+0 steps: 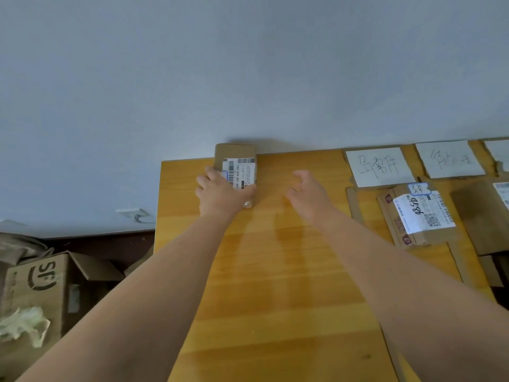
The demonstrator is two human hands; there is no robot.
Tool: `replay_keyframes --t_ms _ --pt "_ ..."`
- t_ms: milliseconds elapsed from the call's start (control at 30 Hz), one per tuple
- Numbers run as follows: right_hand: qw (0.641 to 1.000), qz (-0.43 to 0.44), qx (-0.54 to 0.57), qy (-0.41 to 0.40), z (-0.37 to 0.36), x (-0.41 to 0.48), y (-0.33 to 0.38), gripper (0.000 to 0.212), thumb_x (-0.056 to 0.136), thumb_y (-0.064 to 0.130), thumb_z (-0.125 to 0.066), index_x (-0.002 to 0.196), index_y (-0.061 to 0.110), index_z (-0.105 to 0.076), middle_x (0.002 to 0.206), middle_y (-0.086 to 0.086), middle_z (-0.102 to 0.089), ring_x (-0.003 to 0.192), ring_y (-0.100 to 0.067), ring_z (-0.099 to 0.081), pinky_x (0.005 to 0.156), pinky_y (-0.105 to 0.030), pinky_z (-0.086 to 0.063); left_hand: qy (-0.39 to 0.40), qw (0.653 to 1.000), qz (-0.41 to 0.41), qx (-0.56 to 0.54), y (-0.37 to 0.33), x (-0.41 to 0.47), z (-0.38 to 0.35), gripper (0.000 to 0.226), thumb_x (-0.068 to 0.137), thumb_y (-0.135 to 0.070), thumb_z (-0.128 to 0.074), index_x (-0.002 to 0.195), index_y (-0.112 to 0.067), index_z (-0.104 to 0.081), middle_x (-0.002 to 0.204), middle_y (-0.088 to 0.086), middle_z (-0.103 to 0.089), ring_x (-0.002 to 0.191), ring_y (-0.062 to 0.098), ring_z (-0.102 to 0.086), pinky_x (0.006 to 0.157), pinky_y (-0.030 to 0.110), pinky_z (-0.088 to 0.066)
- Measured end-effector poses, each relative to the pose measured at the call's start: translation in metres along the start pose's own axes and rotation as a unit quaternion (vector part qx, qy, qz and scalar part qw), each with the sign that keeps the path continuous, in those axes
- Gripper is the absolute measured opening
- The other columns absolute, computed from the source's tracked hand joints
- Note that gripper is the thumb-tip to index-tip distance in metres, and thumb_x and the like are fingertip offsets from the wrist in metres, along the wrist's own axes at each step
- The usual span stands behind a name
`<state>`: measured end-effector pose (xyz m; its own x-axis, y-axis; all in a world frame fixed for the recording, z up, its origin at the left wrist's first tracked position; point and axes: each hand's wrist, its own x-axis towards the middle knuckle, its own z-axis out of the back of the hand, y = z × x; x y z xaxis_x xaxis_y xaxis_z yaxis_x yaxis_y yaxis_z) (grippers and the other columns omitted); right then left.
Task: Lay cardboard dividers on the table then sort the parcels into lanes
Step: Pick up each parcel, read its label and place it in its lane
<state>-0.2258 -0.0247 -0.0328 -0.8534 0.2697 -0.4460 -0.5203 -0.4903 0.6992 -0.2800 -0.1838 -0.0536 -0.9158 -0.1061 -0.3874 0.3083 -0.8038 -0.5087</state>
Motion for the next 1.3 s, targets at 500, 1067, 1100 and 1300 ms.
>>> replay_keyframes --t_ms 500,1067,1100,1300 --pt "0.998 -0.043 0.035 -0.011 0.025 -0.028 -0.019 0.049 0.098 0.014 -0.044 0.145 0.019 -0.033 0.118 -0.01 -0.059 0.117 -0.031 -0.055 0.091 -0.039 -0.048 0.027 0.996 -0.08 -0.016 0.01 -0.008 -0.003 0.104 0.069 -0.037 -0.08 0.146 -0.006 -0.017 0.137 0.01 -0.034 0.125 0.026 -0.042 0.094 0.036 -0.044" --pt "0.935 0.038 0.351 -0.015 0.177 -0.173 -0.088 0.063 0.081 0.04 -0.069 0.136 0.02 -0.043 0.105 -0.001 -0.071 0.1 -0.021 -0.068 0.076 -0.037 -0.055 0.195 0.905 -0.364 -0.102 -0.092 -0.228 0.012 0.107 0.069 -0.019 -0.084 0.147 -0.038 -0.012 0.14 -0.011 -0.027 0.125 0.009 -0.038 0.107 0.027 -0.034" --pt "0.932 0.05 0.358 -0.027 0.184 -0.18 -0.096 0.071 0.075 0.044 -0.072 0.135 0.02 -0.044 0.106 -0.002 -0.071 0.101 -0.024 -0.068 0.08 -0.043 -0.056 0.203 0.901 -0.356 -0.142 -0.096 -0.241 0.009 0.109 0.07 -0.019 -0.084 0.148 -0.039 -0.01 0.141 -0.013 -0.026 0.125 0.009 -0.039 0.105 0.026 -0.035" --pt "0.918 0.093 0.382 -0.048 0.21 -0.206 -0.13 0.058 0.085 0.036 -0.068 0.135 0.018 -0.046 0.112 -0.004 -0.07 0.098 -0.018 -0.07 0.087 -0.046 -0.056 0.198 0.879 -0.257 -0.349 -0.111 -0.283 -0.009 0.075 0.083 -0.012 -0.072 0.144 -0.025 -0.031 0.136 0.003 -0.053 0.113 0.016 -0.062 0.098 0.036 -0.048"
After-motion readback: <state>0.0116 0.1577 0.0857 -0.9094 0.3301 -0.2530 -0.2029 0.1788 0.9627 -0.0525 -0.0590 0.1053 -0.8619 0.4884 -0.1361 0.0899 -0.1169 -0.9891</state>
